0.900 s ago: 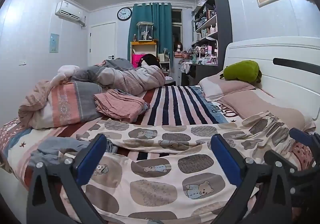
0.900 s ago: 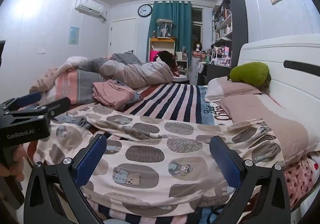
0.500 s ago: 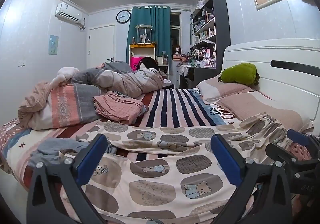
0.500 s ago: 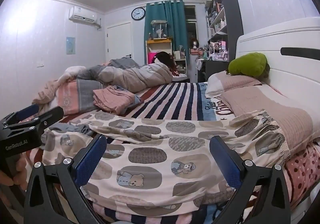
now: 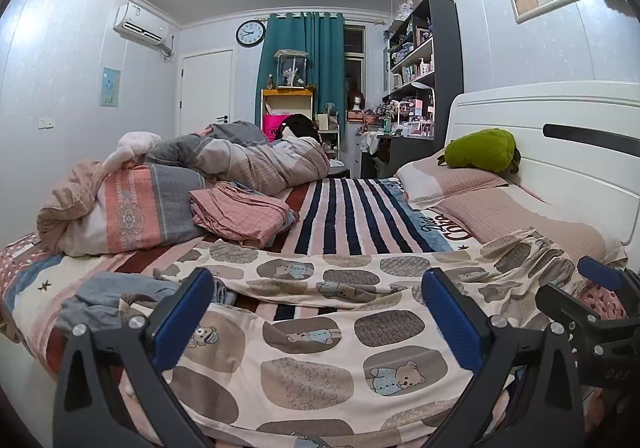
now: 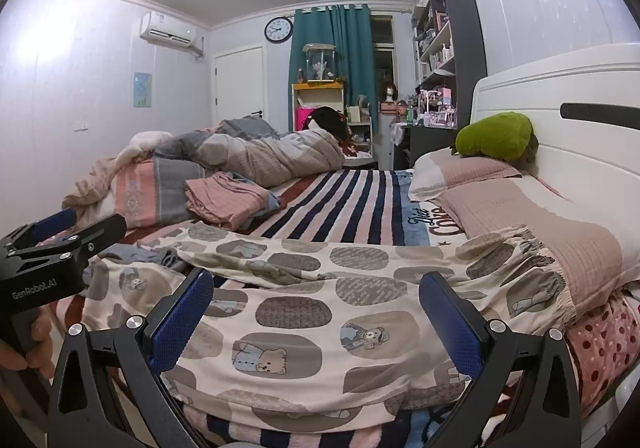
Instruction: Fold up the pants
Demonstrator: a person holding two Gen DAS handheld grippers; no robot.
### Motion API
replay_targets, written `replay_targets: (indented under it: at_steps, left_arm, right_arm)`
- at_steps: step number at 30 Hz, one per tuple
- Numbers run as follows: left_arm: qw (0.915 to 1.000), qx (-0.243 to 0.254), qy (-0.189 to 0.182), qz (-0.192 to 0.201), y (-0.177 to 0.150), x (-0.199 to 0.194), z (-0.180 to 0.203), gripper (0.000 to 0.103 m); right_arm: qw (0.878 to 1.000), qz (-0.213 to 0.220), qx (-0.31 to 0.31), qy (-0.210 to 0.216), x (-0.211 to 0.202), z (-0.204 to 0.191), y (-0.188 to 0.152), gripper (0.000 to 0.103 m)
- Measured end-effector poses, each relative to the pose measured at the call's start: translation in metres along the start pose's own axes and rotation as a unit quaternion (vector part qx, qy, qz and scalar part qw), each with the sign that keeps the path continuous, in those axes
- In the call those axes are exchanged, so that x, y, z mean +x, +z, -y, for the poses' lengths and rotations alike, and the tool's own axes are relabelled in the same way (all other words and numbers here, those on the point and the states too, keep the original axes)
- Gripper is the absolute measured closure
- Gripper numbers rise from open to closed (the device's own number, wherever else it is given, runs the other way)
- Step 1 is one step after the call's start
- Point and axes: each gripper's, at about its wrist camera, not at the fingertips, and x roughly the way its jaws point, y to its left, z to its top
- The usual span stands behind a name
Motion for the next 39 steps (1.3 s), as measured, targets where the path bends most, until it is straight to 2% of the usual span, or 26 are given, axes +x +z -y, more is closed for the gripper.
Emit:
replay_targets:
  at_steps: [39]
  left_arm:
    - [1.0000, -0.003, -0.002, 0.000, -0.0007, -0.0016, -0.0030, 0.001]
  right_arm:
    - [1.000, 0.000, -0.006, -0.001, 0.0008, -0.0049, -0.0019, 0.001]
